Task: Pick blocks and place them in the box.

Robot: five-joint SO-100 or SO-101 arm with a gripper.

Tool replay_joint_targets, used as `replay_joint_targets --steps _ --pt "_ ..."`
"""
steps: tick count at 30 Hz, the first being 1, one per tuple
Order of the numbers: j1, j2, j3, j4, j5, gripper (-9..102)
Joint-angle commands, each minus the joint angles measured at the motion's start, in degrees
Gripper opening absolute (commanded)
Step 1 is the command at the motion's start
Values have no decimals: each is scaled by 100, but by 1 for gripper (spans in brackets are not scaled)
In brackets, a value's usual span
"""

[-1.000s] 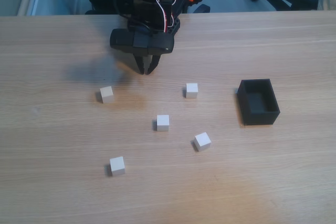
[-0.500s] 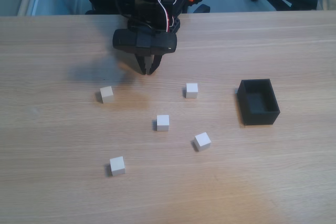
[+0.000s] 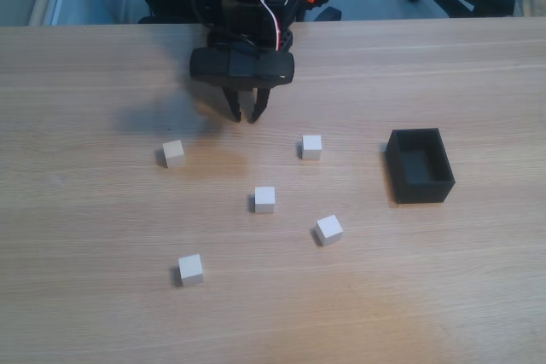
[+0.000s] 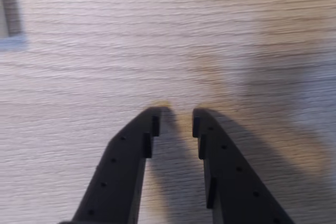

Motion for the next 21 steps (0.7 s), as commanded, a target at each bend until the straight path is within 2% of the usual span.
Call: replay_joint_targets --steps 1,10,21 --pt "-114 -571 -554 9 167 9" --pt "-422 -2549 -1898 -1301 642 14" --pt "-510 -5089 -3103 -3349 1046 17"
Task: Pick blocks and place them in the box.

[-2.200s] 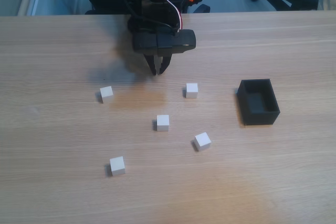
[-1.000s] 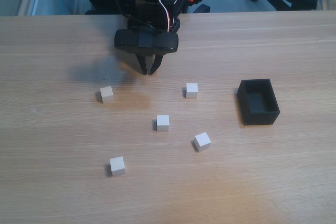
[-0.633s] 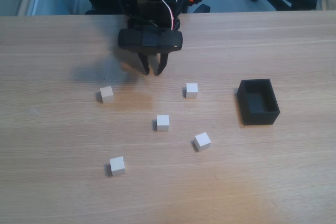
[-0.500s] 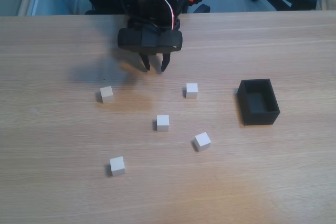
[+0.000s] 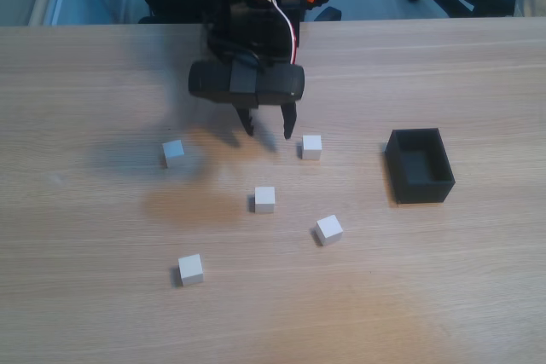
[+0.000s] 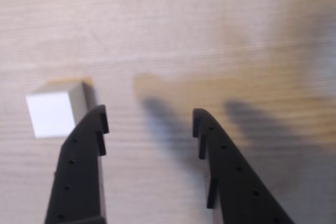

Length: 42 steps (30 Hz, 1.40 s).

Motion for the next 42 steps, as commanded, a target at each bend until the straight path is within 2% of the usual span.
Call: replay_joint_targets --steps 1,11,25,42 --pt "-9 -677 -562 -642 123 17" --pt "9 -2101 -1195 -1635 53 17" --pt "149 -3234 -1652 -2417 -176 16" --pt "308 -3832 -1916 -2733 -422 16"
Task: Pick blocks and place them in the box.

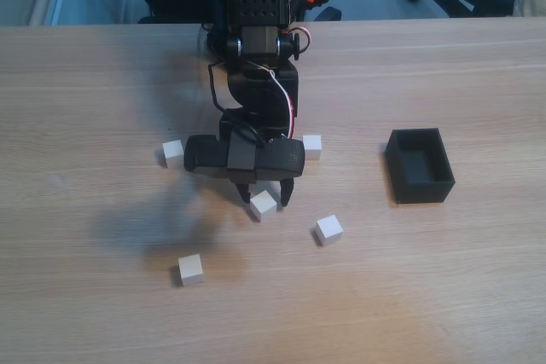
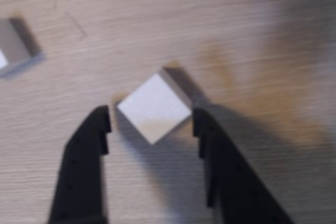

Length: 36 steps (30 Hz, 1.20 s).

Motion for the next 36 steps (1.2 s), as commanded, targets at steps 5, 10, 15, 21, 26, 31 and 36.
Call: replay_joint_targets --steps 5,10,15,21,26,31,36 --pt "35 -70 -308 -167 -70 15" --pt "53 -211 -404 -202 -79 15" --pt "62 -334 -501 -299 -114 15" --pt "88 -334 -527 -299 -360 15" --pt "88 -264 -431 -290 -606 14" --pt "62 -246 -431 -237 -589 10" --pt "53 -237 -431 -176 -562 5"
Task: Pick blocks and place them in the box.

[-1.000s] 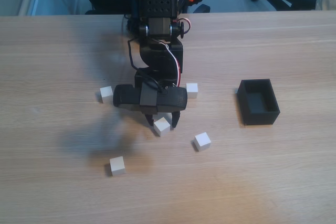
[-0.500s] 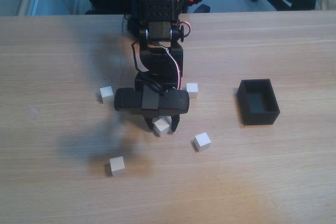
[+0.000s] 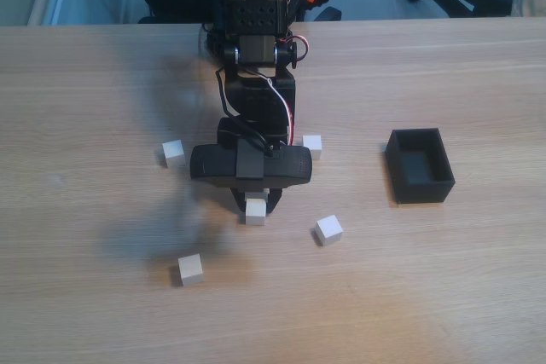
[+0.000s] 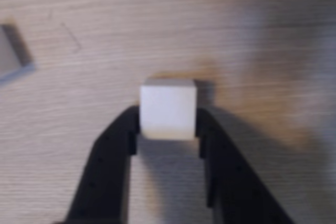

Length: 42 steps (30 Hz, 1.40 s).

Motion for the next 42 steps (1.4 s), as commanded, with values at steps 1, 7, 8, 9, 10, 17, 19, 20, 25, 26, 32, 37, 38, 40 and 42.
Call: replay_joint_targets --steps 1,7,8,9,10,17,19,20,25,26,32,37,38,40,42 --pt "-26 141 -185 35 -26 5" --pt "9 290 -211 237 9 3" --pt "-18 396 -229 352 26 3" --pt "-62 536 -229 466 44 3" --pt "-132 703 -220 580 44 3" --pt "-1195 1916 -185 1397 229 3" --pt "-1608 2127 -255 1617 404 3" --pt "-1819 2171 -360 1758 536 2" --pt "-2725 2030 -1125 2259 1125 3" --pt "-2883 1942 -1310 2347 1239 3" --pt "-3551 1345 -2355 2883 1688 2" --pt "-3762 949 -2751 3050 1881 3" --pt "-3788 888 -2821 3094 1907 3" --pt "-3841 809 -2936 3164 1951 5" --pt "-3885 756 -2988 3190 1960 7"
